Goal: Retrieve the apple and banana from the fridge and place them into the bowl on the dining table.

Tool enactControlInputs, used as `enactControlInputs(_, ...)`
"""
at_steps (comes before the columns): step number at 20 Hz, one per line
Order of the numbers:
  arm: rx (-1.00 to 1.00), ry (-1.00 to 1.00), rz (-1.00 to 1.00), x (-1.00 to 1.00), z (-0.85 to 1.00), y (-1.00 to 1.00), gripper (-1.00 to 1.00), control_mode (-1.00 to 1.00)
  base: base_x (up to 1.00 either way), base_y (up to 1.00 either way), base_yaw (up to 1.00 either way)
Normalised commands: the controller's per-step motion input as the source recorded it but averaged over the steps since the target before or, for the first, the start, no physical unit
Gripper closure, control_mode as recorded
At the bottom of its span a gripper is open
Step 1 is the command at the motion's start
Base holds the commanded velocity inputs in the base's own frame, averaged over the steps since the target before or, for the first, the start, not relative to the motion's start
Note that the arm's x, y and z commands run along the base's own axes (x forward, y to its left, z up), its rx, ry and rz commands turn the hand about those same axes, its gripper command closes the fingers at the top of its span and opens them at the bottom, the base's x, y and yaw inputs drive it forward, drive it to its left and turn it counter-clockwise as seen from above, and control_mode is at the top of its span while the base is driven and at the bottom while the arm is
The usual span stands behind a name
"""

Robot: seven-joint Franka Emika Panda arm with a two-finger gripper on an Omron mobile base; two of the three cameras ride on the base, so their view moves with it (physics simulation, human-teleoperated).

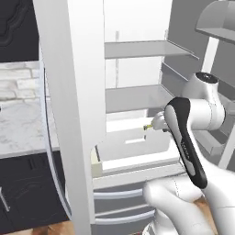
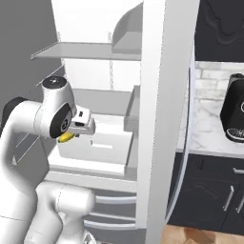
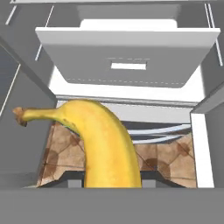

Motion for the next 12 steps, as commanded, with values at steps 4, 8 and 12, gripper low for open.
enactControlInputs(4, 0.0, 0.0, 0.0, 0.0, 0.0, 0.0, 1.0, 1.0, -0.72, 0.0, -0.03)
enactControlInputs(8, 0.0, 0.0, 0.0, 0.0, 0.0, 0.0, 1.0, 1.0, -0.54, 0.03, -0.28)
enactControlInputs(12, 0.0, 0.0, 0.0, 0.0, 0.0, 0.0, 1.0, 1.0, -0.37, 0.23, -0.45)
